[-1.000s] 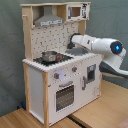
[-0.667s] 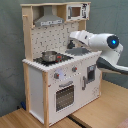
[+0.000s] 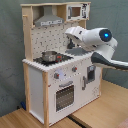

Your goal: Play with the kitchen

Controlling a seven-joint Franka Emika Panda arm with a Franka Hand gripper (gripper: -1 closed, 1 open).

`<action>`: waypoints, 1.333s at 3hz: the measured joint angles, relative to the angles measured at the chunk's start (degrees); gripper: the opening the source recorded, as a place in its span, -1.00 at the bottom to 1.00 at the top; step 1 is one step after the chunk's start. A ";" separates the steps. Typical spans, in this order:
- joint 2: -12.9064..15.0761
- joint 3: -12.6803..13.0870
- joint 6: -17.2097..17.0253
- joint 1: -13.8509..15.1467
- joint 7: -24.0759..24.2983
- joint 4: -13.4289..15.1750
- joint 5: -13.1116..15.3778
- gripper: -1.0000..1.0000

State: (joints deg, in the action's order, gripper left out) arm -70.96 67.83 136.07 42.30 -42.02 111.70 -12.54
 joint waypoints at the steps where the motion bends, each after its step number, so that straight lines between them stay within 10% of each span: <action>1: 2.34 1.07 -2.77 2.56 2.11 -3.91 -0.55 1.00; 4: 8.24 3.01 -14.22 9.20 4.44 -15.14 -3.85 1.00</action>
State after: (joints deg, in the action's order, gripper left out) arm -62.72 70.83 121.85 51.50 -37.58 96.56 -16.39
